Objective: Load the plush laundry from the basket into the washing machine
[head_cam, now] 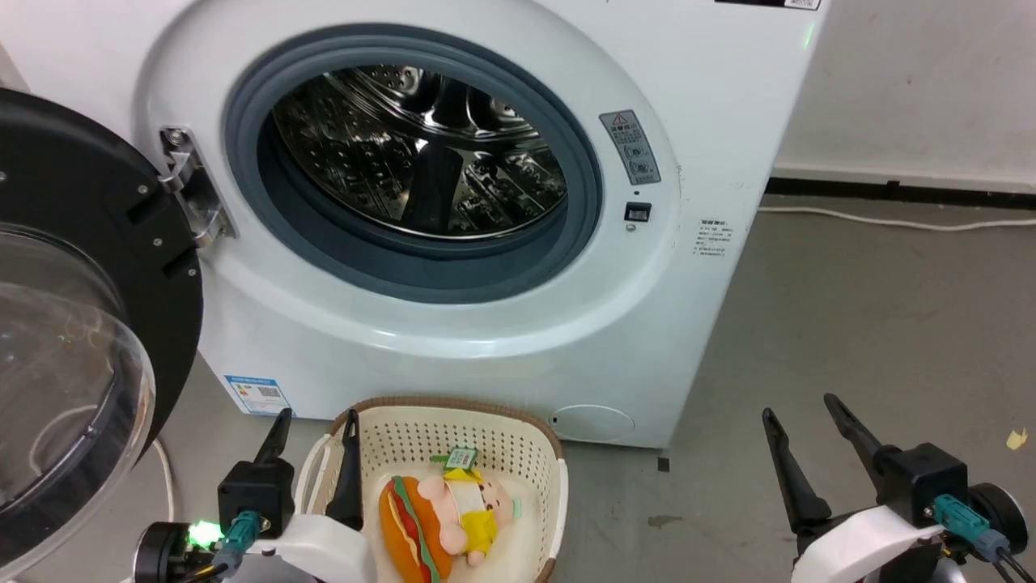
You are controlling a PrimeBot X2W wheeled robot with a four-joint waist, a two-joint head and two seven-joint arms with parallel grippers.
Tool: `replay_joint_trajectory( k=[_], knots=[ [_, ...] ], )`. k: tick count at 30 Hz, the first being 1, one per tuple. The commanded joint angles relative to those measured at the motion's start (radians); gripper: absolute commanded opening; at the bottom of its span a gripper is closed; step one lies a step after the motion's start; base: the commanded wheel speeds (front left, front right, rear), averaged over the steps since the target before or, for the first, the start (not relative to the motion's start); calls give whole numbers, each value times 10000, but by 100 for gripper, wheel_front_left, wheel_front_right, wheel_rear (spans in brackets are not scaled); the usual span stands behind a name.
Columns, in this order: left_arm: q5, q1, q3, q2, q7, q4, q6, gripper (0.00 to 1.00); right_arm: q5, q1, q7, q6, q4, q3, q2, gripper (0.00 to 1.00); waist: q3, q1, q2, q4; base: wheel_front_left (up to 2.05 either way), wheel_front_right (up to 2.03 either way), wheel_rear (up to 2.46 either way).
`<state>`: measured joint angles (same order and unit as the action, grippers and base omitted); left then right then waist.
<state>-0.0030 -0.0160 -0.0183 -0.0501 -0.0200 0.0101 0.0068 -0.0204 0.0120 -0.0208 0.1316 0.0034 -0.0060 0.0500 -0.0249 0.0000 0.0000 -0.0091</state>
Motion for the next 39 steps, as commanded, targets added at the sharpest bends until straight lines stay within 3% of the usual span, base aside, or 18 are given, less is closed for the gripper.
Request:
replay_joint_trajectory(
  k=[1, 15, 39],
  knots=[
    [-19, 88, -35, -10, -102, 50, 18, 100, -126, -44, -104, -1, -59, -29, 0, 100, -65, 0, 0, -32, 0, 0, 0],
    [-10, 812, -282, -168, -385, 940, -135, 100, -419, -353, -395, -2, -266, -61, 1, 100, -1140, 0, 0, -417, 0, 0, 0],
    [-123, 3103, -981, -814, -41, 4395, -563, 100, -1296, -953, -894, -4, -527, 58, 1, 100, -3382, 0, 0, -1333, 0, 0, 0]
  ],
)
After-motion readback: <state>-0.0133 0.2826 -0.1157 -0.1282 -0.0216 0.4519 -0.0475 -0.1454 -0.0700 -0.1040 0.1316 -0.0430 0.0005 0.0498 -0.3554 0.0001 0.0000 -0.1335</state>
